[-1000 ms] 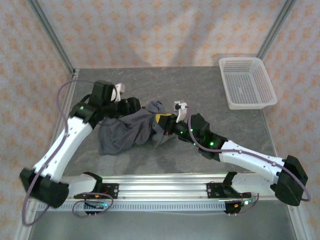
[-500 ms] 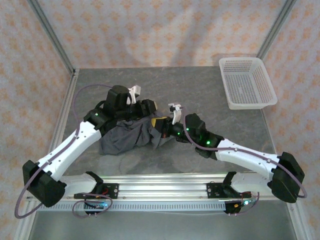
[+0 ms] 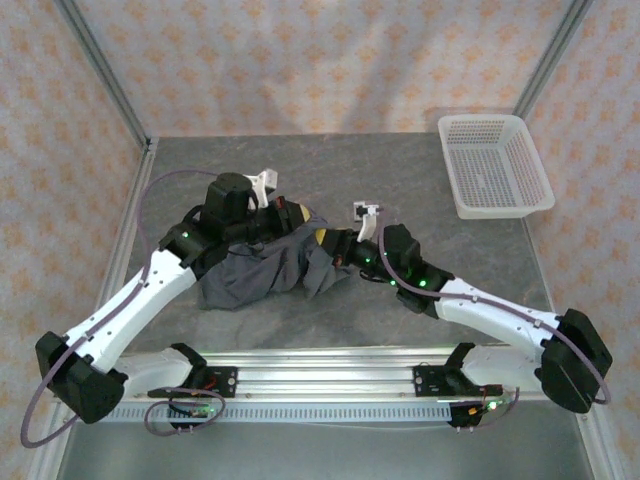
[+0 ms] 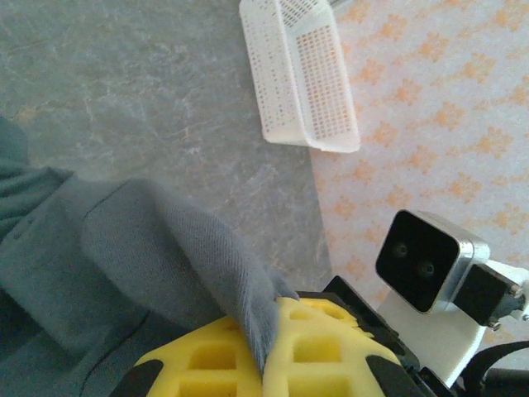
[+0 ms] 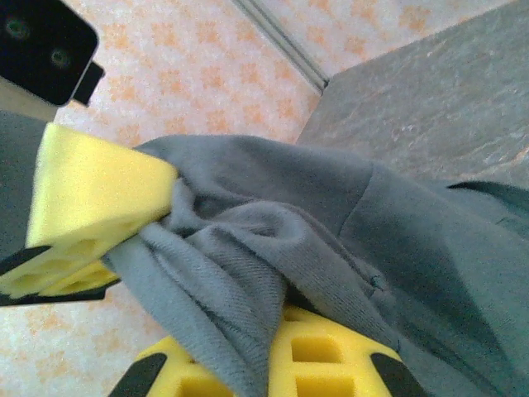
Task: Fold the inside-out t-shirt
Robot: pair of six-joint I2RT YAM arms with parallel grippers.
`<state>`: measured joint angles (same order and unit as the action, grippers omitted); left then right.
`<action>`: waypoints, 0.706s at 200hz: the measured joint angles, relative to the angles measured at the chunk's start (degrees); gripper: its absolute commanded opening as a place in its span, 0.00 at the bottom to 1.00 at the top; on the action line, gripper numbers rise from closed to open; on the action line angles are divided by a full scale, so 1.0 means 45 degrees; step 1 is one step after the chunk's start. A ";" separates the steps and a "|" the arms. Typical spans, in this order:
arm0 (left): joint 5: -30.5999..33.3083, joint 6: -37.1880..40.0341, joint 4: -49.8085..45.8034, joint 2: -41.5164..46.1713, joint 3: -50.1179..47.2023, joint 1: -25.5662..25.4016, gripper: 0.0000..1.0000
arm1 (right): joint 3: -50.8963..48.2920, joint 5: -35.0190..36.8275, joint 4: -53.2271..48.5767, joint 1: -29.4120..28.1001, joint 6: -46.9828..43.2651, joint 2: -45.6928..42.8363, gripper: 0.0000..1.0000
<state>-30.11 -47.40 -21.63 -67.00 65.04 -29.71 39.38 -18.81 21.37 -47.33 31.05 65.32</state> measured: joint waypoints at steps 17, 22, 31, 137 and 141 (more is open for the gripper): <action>0.0034 0.0248 -0.0350 -0.0141 0.0223 0.0083 0.00 | 0.0092 -0.0583 -0.0719 0.0272 -0.0262 -0.0092 0.38; 0.0039 0.0321 -0.0437 -0.0146 0.0316 0.0136 0.00 | 0.0126 -0.0748 -0.1035 0.0379 -0.0486 -0.0126 0.39; 0.0073 0.0447 -0.0491 -0.0146 0.0457 0.0185 0.00 | 0.0223 -0.1015 -0.1608 0.0525 -0.0797 -0.0204 0.36; -0.0126 0.0704 -0.0588 -0.0175 0.0651 0.0214 0.00 | 0.3327 -0.2365 -0.3419 0.0593 -0.3886 0.0903 0.02; -0.0117 0.0767 -0.0670 -0.0175 0.0670 0.0214 0.00 | 0.3327 -0.2458 -0.3419 0.0593 -0.3881 0.1025 0.00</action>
<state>-30.63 -43.94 -24.64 -67.79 68.05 -28.75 54.35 -29.87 5.98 -44.66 13.58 69.93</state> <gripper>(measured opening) 0.048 0.094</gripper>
